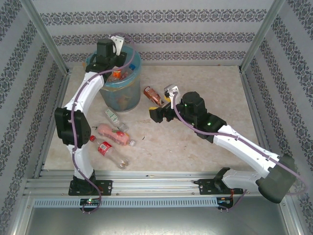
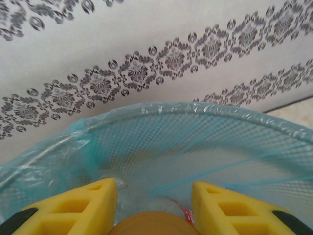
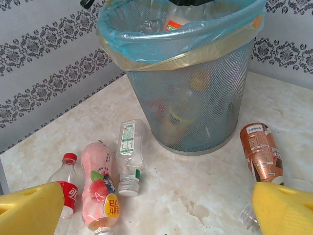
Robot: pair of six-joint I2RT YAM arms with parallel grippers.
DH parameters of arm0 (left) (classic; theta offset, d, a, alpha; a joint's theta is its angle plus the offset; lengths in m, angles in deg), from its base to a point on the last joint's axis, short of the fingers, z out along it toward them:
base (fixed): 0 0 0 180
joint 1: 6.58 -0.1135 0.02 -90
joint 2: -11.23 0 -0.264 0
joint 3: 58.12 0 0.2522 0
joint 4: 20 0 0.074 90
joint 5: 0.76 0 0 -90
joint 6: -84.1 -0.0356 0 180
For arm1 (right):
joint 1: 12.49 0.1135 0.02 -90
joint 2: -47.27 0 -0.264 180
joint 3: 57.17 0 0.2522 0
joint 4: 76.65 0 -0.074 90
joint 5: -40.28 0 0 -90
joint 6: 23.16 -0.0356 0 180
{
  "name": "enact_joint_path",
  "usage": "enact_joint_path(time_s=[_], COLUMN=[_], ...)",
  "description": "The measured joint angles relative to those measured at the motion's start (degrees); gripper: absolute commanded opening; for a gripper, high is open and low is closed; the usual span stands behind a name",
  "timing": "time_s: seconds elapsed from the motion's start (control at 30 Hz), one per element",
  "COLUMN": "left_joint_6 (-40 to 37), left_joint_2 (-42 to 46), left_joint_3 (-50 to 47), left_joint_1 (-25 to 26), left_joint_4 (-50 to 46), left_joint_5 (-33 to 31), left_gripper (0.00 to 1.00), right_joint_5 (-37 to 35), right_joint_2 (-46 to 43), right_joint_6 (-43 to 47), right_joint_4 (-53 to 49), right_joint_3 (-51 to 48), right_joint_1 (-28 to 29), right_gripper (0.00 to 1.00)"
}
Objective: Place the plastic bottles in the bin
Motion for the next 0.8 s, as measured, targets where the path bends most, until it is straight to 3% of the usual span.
enact_joint_path(time_s=[0.13,0.2,0.33,0.4,0.67,0.8], left_joint_6=[-2.38,-2.97,-2.97,-1.09,6.23,8.7], left_joint_2=[-2.99,-3.23,-3.21,-3.21,2.47,7.78], left_joint_3=[2.58,2.14,2.12,1.7,-3.52,-5.42], left_joint_1=[0.02,0.04,0.07,0.07,0.07,0.07], left_joint_4=[-2.82,-2.6,-2.58,-4.2,-3.76,-2.64], left_joint_5=[-0.44,-0.39,0.42,1.95,5.51,7.04], left_gripper=[0.0,0.16,0.62,0.7,0.78,0.76], right_joint_5=[-0.02,-0.02,-0.04,-0.04,-1.55,-3.26], right_joint_2=[0.35,0.35,0.35,0.31,0.02,-0.24], right_joint_6=[0.0,0.0,0.0,0.0,-0.46,-0.94], right_joint_4=[0.0,0.0,-0.02,-0.02,0.04,0.09], right_joint_3=[0.0,0.0,0.0,0.0,0.0,0.0], right_joint_1=[0.09,0.33,0.37,0.37,1.42,1.49], right_gripper=[0.98,0.98,0.98,0.98,0.98,0.98])
